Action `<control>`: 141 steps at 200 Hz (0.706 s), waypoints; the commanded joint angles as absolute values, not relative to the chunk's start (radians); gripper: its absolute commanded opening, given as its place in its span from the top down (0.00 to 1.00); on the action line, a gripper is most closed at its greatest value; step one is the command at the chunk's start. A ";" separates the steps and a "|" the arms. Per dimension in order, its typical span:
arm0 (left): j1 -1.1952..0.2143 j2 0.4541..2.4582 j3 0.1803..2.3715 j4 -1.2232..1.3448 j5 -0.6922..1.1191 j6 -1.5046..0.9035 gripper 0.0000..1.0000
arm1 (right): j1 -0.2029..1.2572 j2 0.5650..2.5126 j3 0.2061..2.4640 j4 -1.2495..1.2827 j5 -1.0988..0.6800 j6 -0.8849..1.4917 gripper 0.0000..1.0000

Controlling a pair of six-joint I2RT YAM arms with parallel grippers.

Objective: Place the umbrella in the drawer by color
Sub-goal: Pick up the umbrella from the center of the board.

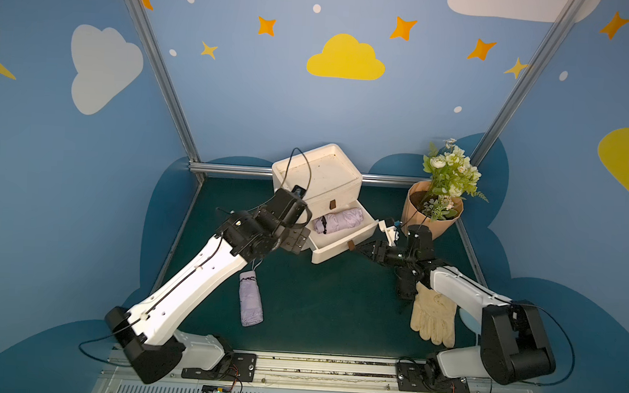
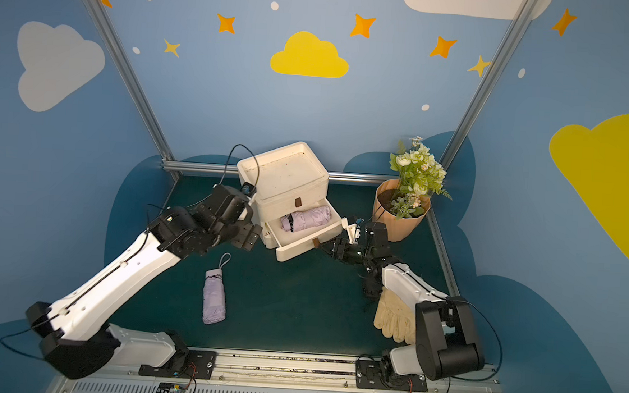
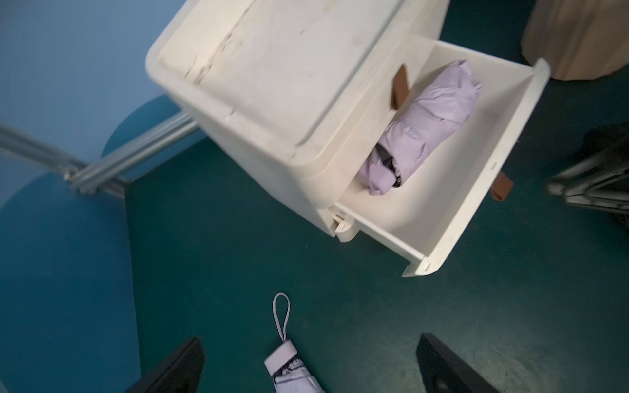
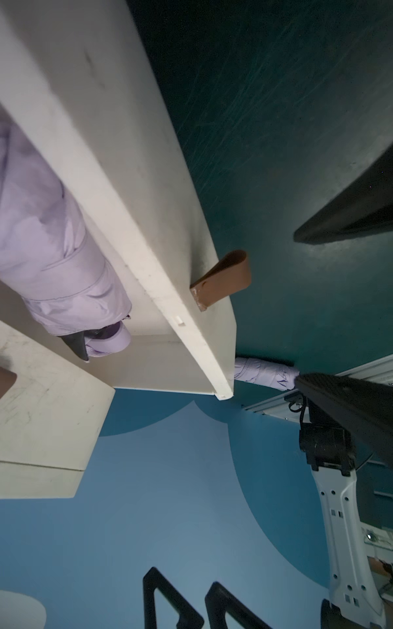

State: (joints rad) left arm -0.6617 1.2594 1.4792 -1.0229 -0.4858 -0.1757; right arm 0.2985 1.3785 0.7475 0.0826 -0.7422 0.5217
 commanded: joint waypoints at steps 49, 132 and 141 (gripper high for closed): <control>-0.500 0.997 1.080 -1.182 -0.414 -0.698 0.00 | 0.252 1.108 0.779 -0.310 -0.331 0.378 0.15; -0.349 1.045 0.812 -1.110 -0.268 -0.869 0.00 | 0.214 0.924 0.678 -0.300 -0.191 0.339 0.02; -0.336 1.077 0.799 -1.096 -0.246 -0.865 0.00 | 0.209 0.928 0.678 -0.301 -0.193 0.340 0.02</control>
